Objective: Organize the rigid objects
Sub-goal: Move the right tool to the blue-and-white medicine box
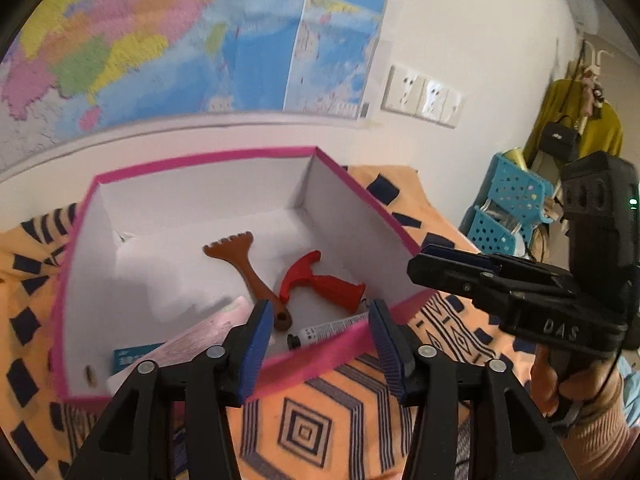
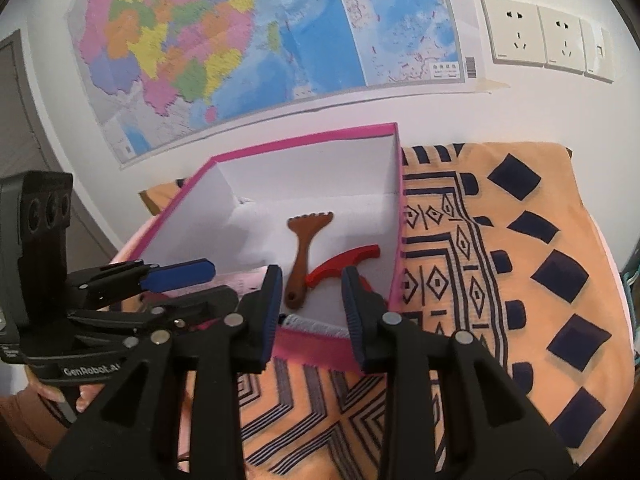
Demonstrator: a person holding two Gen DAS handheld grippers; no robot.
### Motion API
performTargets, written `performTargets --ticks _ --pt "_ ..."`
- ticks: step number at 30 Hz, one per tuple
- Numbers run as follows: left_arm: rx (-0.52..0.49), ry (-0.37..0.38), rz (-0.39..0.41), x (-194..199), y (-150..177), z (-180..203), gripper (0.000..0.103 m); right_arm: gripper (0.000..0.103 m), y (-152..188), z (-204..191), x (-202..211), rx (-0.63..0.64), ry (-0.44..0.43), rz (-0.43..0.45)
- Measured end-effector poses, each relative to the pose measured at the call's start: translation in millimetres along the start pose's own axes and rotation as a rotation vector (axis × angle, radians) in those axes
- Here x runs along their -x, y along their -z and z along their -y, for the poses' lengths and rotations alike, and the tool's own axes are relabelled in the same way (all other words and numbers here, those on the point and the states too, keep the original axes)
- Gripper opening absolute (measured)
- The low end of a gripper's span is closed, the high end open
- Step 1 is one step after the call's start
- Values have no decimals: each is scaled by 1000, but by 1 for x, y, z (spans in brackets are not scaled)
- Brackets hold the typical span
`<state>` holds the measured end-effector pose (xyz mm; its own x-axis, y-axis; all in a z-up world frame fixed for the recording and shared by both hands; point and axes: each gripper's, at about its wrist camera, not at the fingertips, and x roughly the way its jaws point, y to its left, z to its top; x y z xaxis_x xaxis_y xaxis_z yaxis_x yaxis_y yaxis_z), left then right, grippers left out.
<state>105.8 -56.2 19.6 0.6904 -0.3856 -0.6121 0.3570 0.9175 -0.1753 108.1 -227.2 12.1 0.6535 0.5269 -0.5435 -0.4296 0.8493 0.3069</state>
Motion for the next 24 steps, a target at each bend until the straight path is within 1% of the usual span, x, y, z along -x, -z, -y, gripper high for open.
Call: performTargets --ticks 4,6,9,12,14,18,20,24 --pt "-24 -31 48 30 13 -7 56 34 9 -8 16 -1 -69 8" --pt "-22 -37 61 45 23 -16 57 37 16 -11 23 -1 -101 5" --pt "4 -68 63 62 38 -33 57 42 28 -16 30 -3 -133 -6" --pt "54 -110 50 73 55 -53 57 42 43 -21 31 -2 -161 -40" --pt "109 -134 42 81 68 -67 57 44 55 -25 28 -4 -184 -74" --pt "206 -142 20 87 93 -88 57 46 74 -36 12 5 -220 -148" --pt "235 -159 -4 86 105 -94 57 46 79 -42 1 2 -252 -184" --pt "262 -172 -33 88 123 -100 58 46 79 -56 -16 17 -293 -220"
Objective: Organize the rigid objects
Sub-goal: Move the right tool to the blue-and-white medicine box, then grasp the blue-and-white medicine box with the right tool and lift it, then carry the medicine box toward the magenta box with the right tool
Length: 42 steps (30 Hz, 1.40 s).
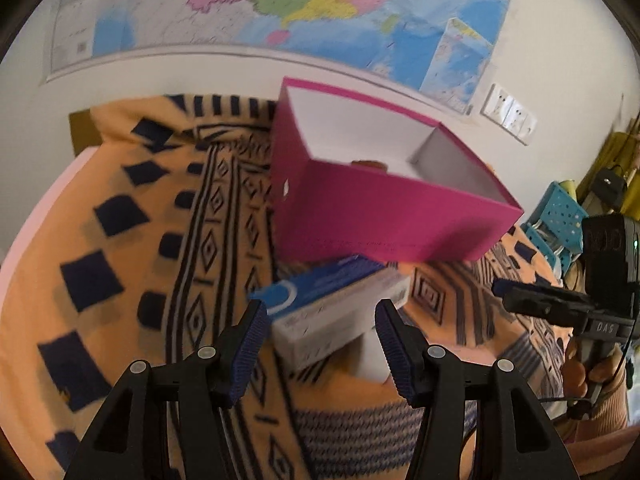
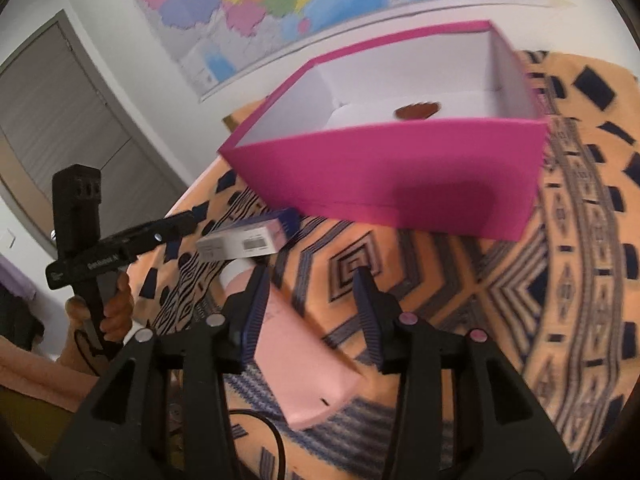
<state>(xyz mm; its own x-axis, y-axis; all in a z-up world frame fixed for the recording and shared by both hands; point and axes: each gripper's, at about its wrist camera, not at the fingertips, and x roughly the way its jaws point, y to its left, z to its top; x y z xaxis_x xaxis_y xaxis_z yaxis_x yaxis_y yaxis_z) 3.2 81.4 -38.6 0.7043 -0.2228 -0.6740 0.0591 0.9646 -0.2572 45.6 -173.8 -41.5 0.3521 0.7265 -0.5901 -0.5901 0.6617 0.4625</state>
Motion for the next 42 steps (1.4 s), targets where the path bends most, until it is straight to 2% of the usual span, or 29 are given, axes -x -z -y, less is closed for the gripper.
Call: performTargets --ticks 4,11,21,25,33,38,42 --pt "14 -5 -1 4 4 -6 57 46 -6 -10 -15 20 -29 -22" --pt "30 31 -40 -7 7 -10 58 49 -19 -21 -38 22 -78 -51" --pt "56 83 -77 -18 5 -12 57 49 -45 -34 -97 30 -66 -131" --pt "58 80 -79 -20 5 -14 57 49 -49 -33 -114 14 -67 -159" --pt "53 84 -81 -20 4 -13 56 49 -49 -31 -115 4 -70 -164" --pt "-6 50 -59 -13 3 0 56 49 -46 -37 -103 26 -56 -135" --pt "-24 64 -35 -4 1 7 56 49 -43 -44 -88 56 -44 -104"
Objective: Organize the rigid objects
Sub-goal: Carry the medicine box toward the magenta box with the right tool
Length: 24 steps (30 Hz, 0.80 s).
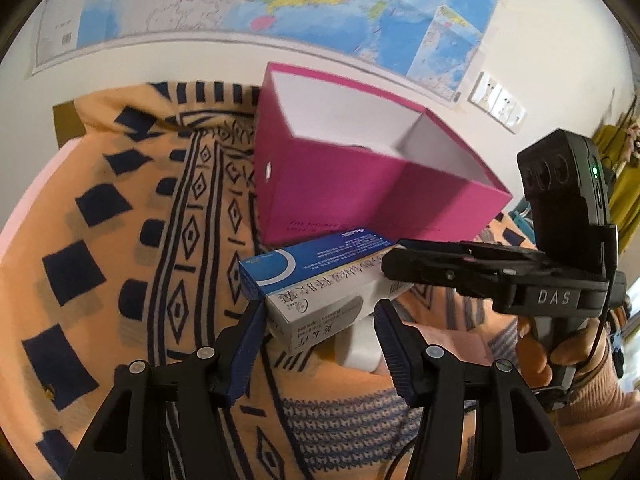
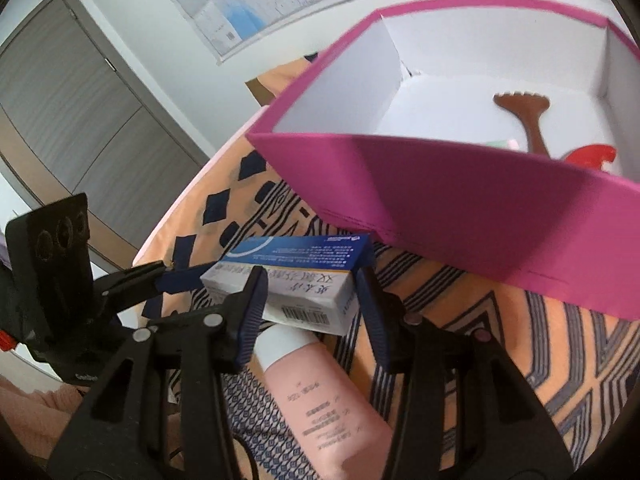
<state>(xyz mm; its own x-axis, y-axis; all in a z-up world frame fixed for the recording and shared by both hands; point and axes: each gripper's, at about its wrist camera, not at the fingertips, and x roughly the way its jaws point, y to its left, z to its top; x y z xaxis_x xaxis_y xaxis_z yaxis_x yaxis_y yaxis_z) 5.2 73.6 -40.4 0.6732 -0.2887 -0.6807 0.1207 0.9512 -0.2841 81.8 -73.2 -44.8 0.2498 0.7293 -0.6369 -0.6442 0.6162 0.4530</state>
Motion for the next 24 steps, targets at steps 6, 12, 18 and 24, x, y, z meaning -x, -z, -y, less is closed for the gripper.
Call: performTargets --ticks 6,12,18,24 --pt "-57 3 24 10 -4 18 56 49 9 -9 27 40 29 55" --pt "-99 24 57 18 -13 32 56 49 10 -14 54 56 40 116" --pt "-142 43 96 26 -25 48 56 49 8 -19 77 76 63 176" --pt "-189 65 148 34 -38 64 57 49 7 -18 100 76 82 228"
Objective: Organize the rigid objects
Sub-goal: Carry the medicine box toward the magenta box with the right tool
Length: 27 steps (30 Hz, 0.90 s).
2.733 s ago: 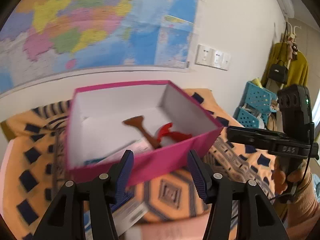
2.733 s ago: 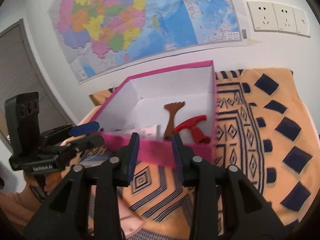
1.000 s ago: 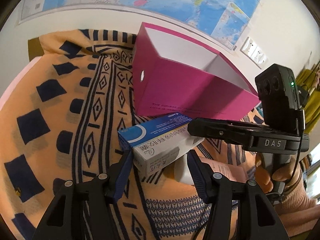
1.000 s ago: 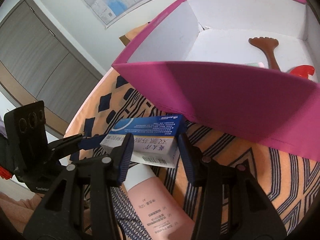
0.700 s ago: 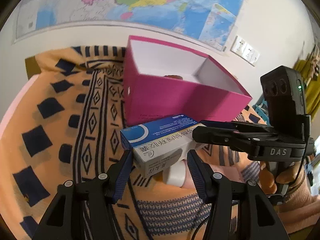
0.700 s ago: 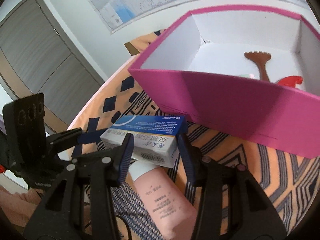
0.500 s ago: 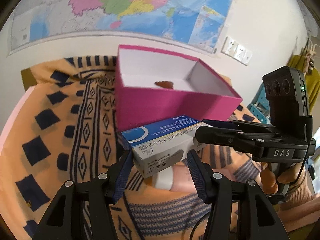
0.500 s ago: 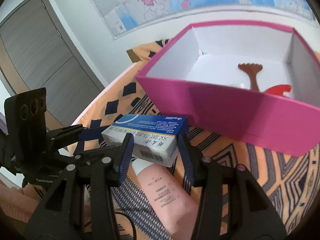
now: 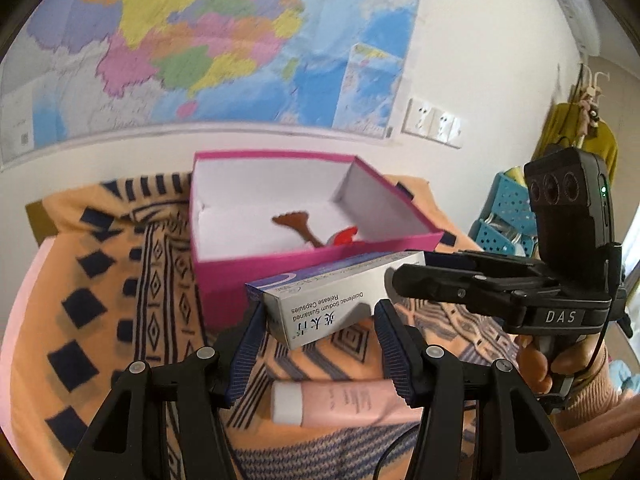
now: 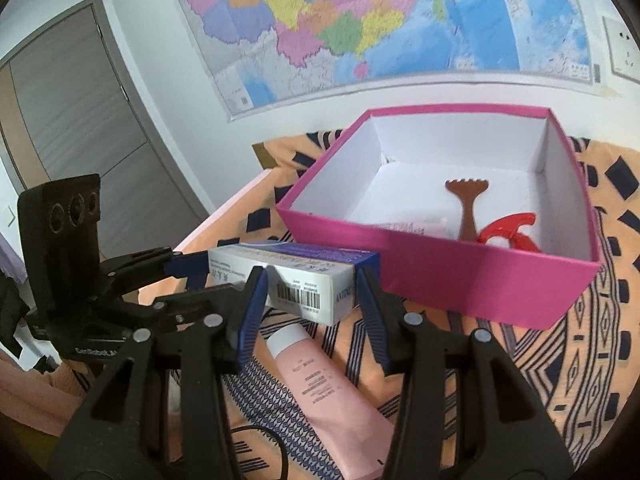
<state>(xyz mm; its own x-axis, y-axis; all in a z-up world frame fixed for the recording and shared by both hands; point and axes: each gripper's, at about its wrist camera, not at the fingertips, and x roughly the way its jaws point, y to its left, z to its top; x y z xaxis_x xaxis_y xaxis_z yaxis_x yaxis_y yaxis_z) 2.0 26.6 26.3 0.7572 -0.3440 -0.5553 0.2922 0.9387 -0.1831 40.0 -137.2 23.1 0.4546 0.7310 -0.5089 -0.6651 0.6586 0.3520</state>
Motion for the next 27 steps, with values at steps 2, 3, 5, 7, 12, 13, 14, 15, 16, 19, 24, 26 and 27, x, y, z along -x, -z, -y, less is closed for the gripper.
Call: performTargets --ticks 2,3,5,7,12,13,14,15,16,19,24,26,27 --pt "-11 8 10 -1 -4 3 58 49 -1 1 6 -2 5 15" --pt "-19 12 14 -1 -6 5 58 49 -2 2 8 -1 9 22" --pt "-29 17 22 -3 -10 9 58 49 -5 3 14 1 21 38" --pt "-39 24 27 -4 -13 12 58 49 -7 4 20 3 30 51" --pt "-67 33 43 -7 -24 19 58 49 -10 11 27 -1 49 68" --pt "-70 33 45 -9 -26 19 58 49 -11 12 29 -1 54 71" --pt "-75 31 46 -10 -29 20 58 49 -12 13 29 -1 55 73" --pt "-77 32 46 -11 -30 20 58 49 -12 14 30 -2 55 76" --pt "-81 33 47 -12 -32 21 58 49 -13 16 30 -3 55 78" --pt "-88 31 51 -15 -37 20 58 49 -17 20 29 -7 58 81" --pt "-93 16 48 -21 -45 17 58 49 -26 25 26 -7 56 91" --pt "-95 10 44 -25 -48 15 58 49 -31 28 23 -12 51 94" --pt "-93 8 41 -27 -49 14 58 49 -32 30 21 -12 53 96"
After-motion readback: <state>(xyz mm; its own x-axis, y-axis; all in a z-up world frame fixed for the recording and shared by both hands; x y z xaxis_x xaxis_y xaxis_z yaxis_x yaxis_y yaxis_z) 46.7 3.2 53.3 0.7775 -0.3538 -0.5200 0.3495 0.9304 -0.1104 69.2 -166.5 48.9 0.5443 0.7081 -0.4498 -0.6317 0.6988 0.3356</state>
